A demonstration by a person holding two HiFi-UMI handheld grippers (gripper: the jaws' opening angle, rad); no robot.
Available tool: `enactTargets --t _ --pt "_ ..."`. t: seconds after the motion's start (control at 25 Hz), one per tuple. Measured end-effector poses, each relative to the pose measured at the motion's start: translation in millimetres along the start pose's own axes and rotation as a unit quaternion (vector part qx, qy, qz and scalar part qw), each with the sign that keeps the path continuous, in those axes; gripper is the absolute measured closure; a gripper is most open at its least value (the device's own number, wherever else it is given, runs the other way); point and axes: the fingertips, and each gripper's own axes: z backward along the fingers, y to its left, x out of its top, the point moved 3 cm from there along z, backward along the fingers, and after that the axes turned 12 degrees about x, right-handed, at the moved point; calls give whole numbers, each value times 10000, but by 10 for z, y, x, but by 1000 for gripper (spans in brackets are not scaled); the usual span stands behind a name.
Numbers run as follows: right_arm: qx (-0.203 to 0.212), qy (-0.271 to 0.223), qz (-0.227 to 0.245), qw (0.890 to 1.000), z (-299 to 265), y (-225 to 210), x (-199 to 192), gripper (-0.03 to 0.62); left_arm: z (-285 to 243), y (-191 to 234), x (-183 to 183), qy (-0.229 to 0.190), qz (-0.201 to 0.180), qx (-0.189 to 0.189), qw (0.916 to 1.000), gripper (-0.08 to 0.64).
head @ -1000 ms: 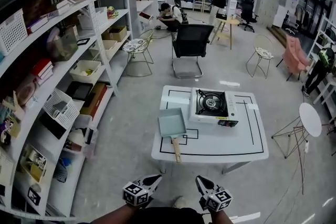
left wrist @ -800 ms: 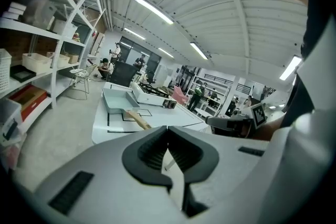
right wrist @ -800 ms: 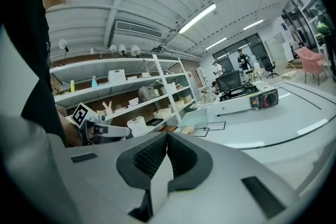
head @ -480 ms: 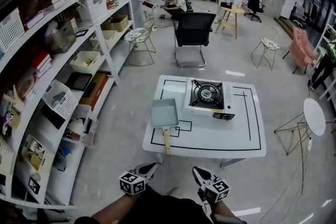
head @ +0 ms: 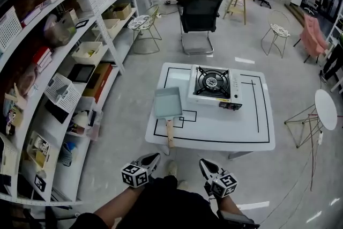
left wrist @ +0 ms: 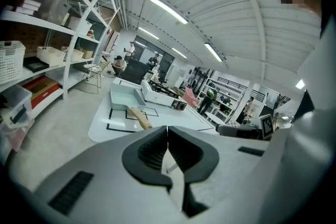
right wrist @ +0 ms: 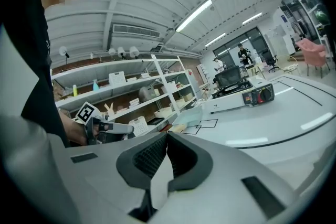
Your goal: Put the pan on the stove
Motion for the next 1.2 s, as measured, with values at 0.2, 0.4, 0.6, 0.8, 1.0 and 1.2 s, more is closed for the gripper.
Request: enactTargets --t 0.2,0.4,0.6,0.8,1.0,1.2 --pt "-148 -106 18 9998 61 -113 32 566 -152 -37 97 -43 -67 -172 9998 551" --pt "-285 -155 -19 9995 70 -219 86 566 -377 -14 148 -12 -49 -248 9997 551" --pt "-385 -153 -39 9991 -40 -363 267 566 -565 73 228 60 35 -267 9996 551" --pt "-323 -46 83 9994 -192 -537 383 566 -758 245 236 313 486 -318 9978 549" --pt "-272 44 53 9996 -322 -666 459 566 -960 370 216 598 894 -393 9934 548" --pt "-270 152 21 9995 -460 -771 501 566 -1146 506 253 797 1302 -509 9870 539"
